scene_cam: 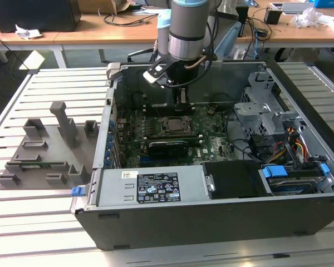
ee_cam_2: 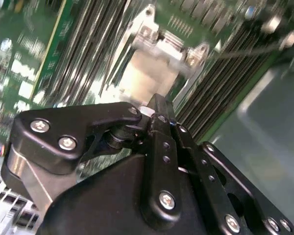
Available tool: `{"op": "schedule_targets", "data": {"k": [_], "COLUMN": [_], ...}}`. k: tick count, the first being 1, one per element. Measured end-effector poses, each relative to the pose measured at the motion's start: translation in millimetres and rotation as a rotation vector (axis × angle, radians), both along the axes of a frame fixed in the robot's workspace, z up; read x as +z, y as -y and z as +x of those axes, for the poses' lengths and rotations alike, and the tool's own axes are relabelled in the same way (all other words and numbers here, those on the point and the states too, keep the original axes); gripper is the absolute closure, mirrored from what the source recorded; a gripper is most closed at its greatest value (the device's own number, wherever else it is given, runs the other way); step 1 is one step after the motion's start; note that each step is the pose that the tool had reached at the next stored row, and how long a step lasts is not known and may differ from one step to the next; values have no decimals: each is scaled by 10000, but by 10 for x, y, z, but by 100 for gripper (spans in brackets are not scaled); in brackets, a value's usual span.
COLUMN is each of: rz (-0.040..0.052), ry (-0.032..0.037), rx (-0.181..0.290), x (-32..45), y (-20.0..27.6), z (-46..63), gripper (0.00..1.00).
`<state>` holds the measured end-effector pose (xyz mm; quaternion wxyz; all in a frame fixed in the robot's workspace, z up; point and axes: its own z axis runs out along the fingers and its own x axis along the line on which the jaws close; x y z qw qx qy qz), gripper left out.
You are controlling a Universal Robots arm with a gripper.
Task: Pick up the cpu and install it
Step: 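Close the cpu cover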
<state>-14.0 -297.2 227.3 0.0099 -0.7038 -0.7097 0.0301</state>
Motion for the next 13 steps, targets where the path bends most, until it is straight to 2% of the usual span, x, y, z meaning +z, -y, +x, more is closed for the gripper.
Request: {"op": "schedule_targets", "data": {"k": [1, 6, 10, 13], "rz": [1, 3, 4, 5], "ry": [0, 0, -1, 0], "rx": [-2, -1, -1, -1], "x": [-28, -112, -137, -174], "y": [0, 0, 0, 0], "z": [-68, -235, -322, -336], "gripper": [89, 89, 89, 89]}}
